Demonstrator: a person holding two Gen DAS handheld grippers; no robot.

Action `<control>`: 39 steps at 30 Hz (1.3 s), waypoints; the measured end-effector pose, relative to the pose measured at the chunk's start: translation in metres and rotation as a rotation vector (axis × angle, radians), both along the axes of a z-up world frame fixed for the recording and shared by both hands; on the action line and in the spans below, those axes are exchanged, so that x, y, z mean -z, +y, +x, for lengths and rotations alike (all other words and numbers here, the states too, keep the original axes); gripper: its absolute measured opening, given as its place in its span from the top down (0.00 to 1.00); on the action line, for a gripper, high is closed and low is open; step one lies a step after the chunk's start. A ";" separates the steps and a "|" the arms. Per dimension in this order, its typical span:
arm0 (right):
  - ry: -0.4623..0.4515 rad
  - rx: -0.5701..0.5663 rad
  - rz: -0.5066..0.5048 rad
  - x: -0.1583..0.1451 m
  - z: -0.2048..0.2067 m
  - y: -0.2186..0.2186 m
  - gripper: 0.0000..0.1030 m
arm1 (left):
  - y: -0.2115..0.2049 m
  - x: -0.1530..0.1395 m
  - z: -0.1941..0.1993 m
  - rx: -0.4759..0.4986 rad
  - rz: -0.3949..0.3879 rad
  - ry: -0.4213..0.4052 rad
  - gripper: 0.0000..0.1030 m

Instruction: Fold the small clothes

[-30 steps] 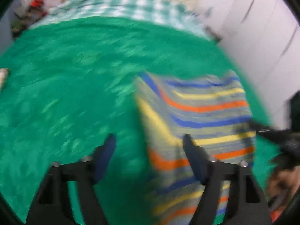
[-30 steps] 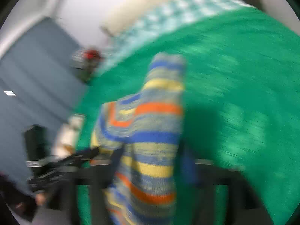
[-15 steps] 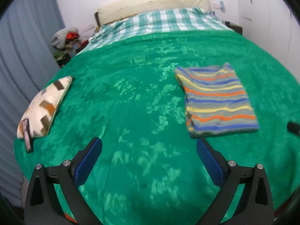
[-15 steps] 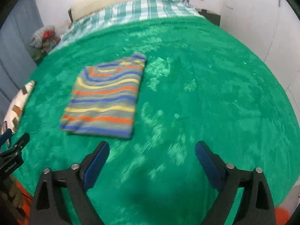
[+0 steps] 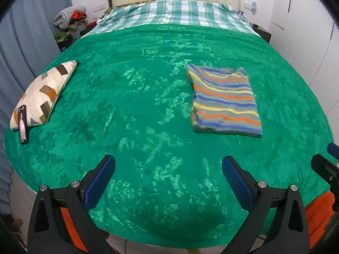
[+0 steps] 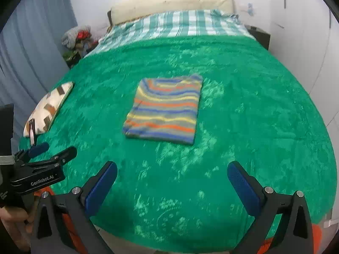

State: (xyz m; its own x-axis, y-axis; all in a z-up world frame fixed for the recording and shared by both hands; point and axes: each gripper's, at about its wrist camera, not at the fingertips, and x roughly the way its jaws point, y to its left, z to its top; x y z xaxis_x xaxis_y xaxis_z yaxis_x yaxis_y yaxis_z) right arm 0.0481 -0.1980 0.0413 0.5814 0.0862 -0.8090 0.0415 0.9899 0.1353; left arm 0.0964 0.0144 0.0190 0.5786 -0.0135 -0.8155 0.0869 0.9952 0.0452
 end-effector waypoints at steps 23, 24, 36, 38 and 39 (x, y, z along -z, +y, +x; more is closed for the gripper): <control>0.044 0.027 -0.133 -0.011 -0.008 0.018 0.00 | -0.011 -0.017 -0.011 0.029 0.039 -0.018 0.00; 0.048 0.031 -0.134 -0.012 -0.009 0.018 0.00 | -0.011 -0.017 -0.011 0.026 0.042 -0.018 0.00; 0.042 0.046 -0.151 -0.028 -0.013 0.023 0.00 | -0.015 -0.032 -0.013 0.008 0.067 -0.005 0.00; 0.045 0.052 -0.155 -0.029 -0.014 0.023 0.00 | -0.016 -0.034 -0.014 0.011 0.068 -0.012 0.00; 0.047 0.055 -0.161 -0.029 -0.014 0.023 0.00 | -0.017 -0.034 -0.014 0.011 0.071 -0.015 0.01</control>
State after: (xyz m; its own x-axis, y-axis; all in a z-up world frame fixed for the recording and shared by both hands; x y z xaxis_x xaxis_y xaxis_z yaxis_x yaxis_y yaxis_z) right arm 0.0344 -0.1748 0.0707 0.5427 -0.0779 -0.8363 0.0988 0.9947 -0.0286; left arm 0.0825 -0.0023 0.0530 0.5907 0.0377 -0.8060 0.0964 0.9885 0.1169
